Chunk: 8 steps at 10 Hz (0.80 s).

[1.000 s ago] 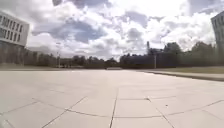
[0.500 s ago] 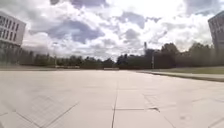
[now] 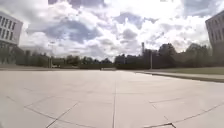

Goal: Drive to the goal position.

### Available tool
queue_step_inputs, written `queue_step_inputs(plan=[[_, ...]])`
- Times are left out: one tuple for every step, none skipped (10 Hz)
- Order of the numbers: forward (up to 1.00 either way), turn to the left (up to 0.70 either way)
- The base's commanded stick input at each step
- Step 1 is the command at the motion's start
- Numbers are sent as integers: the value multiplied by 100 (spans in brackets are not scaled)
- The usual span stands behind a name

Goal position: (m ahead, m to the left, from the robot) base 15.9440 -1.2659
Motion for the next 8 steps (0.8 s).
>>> queue_step_inputs(plan=[[100, -5], [100, -4], [100, -3], [100, -2], [100, -2], [100, -2], [100, -2], [100, -2]])
